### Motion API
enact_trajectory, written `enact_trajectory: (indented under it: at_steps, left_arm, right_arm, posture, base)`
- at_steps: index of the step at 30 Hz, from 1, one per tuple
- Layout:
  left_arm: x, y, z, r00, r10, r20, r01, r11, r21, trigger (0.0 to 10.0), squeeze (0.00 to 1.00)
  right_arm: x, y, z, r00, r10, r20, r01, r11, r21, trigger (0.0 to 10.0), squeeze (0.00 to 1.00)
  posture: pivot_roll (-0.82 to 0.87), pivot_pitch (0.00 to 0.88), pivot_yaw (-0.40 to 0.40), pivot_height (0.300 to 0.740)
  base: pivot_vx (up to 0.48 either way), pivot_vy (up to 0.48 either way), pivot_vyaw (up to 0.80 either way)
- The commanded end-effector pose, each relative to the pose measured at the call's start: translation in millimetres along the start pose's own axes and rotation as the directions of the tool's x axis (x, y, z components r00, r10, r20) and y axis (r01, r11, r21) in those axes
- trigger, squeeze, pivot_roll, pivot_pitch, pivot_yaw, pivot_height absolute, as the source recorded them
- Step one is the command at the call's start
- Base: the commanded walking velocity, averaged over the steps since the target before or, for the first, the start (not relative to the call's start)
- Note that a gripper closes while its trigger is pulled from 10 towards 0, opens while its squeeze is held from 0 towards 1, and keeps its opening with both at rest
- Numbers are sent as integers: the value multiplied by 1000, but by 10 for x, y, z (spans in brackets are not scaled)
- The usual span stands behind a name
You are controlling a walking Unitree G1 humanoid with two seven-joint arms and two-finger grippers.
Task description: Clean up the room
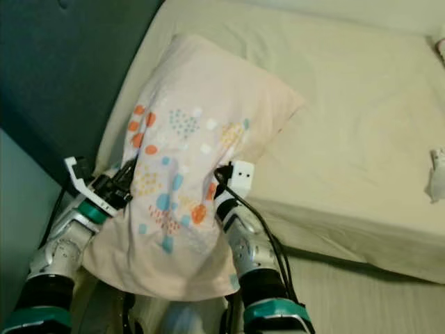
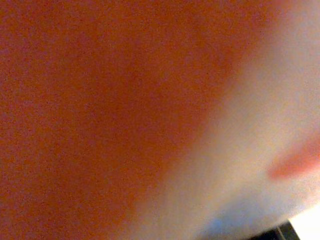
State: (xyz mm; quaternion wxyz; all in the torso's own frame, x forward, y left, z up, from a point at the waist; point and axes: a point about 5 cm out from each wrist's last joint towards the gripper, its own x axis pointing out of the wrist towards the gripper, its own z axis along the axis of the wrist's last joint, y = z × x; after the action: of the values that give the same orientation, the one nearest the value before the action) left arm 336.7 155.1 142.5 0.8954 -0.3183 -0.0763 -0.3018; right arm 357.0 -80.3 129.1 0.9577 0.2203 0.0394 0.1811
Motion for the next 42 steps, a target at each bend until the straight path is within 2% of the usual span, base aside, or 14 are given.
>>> enact_trajectory:
  at_steps: [1,3,4,11,20,26,30,33,42]
  left_arm:
    - [49,-97,-110,998,-25,-53,27,999,33,5490,0]
    - [53,-103,-124,998,-19,-67,22,998,54,5490,0]
    - [54,-137,-133,997,-20,-80,26,997,78,10000,0]
    - [92,-262,-132,995,-21,-100,35,989,141,10000,0]
    - [63,-277,-183,985,17,-171,18,979,204,10000,0]
    - [72,-254,-208,972,86,-220,-31,970,241,10000,0]
    - [87,-254,-185,971,95,-221,-39,969,243,10000,0]
    - [98,-254,-121,975,121,-188,-64,957,283,10000,0]
    - [90,-264,-119,973,138,-184,-76,949,306,10000,0]
  right_arm:
    - [53,162,56,998,55,41,-54,998,-24,10000,0]
    - [48,160,57,998,51,48,-50,998,-24,10000,0]
    - [38,158,57,997,49,61,-48,999,-13,10000,0]
    - [-27,113,7,996,14,90,-14,1000,1,10000,0]
    - [-59,53,11,993,-20,115,19,1000,11,10000,0]
    - [-64,40,12,992,-28,121,26,1000,13,10000,0]
    - [-66,38,11,992,-30,124,29,999,14,10000,0]
    - [-73,33,2,991,-35,127,33,999,18,10000,0]
    - [-87,21,-14,991,-40,126,38,999,20,10000,0]
  posture:
    - [162,111,14,582]
    - [162,111,14,582]
    - [162,106,17,582]
    - [157,91,29,602]
    - [159,80,41,632]
    - [164,77,55,652]
    - [164,77,55,662]
    - [167,74,57,677]
    - [165,73,55,707]
  base:
    - [0,0,0]
    - [0,0,0]
    - [0,0,0]
    - [0,0,0]
    - [0,0,0]
    - [0,0,0]
    - [0,0,0]
    - [0,0,0]
    - [0,0,0]
